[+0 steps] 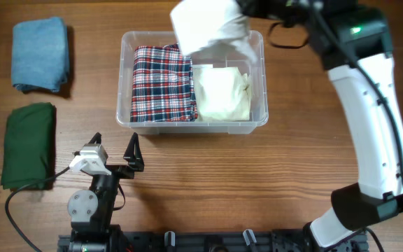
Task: Pack container
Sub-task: 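Carry the white cloth over the box and lower it onto the plaid cloth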
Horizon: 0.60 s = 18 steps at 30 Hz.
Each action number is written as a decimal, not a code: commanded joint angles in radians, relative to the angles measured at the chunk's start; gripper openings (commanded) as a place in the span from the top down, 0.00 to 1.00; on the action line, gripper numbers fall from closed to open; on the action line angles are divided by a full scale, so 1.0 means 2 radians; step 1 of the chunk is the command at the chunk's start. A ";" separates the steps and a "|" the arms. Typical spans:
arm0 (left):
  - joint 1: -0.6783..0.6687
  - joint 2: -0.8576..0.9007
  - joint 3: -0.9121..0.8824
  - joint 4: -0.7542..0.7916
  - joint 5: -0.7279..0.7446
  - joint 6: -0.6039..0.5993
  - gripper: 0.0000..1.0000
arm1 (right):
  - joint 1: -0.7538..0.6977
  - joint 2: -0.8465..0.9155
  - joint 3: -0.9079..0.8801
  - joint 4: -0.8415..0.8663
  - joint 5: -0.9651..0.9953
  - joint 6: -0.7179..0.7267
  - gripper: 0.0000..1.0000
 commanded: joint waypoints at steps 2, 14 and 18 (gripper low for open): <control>0.004 -0.003 -0.003 -0.001 0.002 0.003 0.00 | 0.056 0.017 0.012 0.023 0.055 0.044 0.96; 0.004 -0.003 -0.003 -0.001 0.002 0.003 0.00 | 0.099 0.098 0.012 0.157 -0.048 0.072 0.96; 0.004 -0.003 -0.003 -0.001 0.002 0.003 0.00 | 0.099 0.123 0.012 0.213 -0.083 0.089 0.96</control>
